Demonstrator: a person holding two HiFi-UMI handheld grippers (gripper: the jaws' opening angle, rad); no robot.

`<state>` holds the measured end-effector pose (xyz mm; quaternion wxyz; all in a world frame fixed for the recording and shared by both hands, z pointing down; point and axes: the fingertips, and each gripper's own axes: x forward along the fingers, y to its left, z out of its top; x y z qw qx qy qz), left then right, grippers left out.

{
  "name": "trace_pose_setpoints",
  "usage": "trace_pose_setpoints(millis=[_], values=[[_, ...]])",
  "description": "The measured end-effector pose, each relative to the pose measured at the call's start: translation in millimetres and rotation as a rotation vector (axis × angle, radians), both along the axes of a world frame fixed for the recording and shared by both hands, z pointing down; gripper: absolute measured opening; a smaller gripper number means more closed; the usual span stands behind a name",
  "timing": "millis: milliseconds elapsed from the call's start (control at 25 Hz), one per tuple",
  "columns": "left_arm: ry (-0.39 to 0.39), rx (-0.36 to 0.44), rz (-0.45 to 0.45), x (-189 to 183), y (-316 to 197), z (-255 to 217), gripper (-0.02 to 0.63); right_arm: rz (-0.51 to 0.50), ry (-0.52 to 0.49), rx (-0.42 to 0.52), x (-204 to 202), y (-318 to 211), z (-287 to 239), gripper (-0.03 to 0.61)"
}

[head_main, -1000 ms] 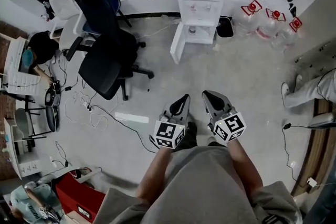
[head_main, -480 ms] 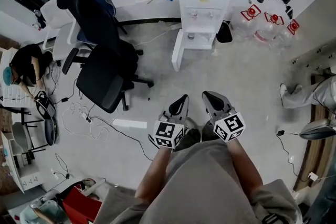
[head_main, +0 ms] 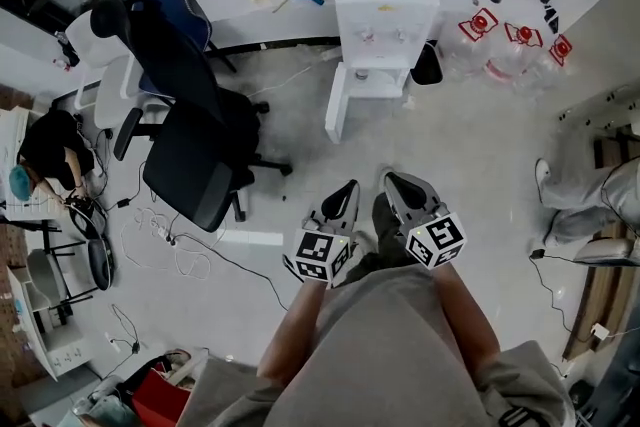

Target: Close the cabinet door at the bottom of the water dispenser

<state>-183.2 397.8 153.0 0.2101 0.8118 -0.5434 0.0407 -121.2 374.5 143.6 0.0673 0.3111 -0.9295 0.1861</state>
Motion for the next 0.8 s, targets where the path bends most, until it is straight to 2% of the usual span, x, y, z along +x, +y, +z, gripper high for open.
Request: trace_pose_setpoints(millis=[440, 800], values=[[-0.029, -0.060, 0.026, 2.4, -120.5, 14.7, 0.008, 0.031, -0.037, -0.062, 0.4, -124.2, 19.0, 0.012], [-0.068, -0.170, 0.064, 3.0, -199.4, 42.2, 0.008, 0.057, -0.060, -0.171, 6.1, -211.1, 52.7, 0.012]])
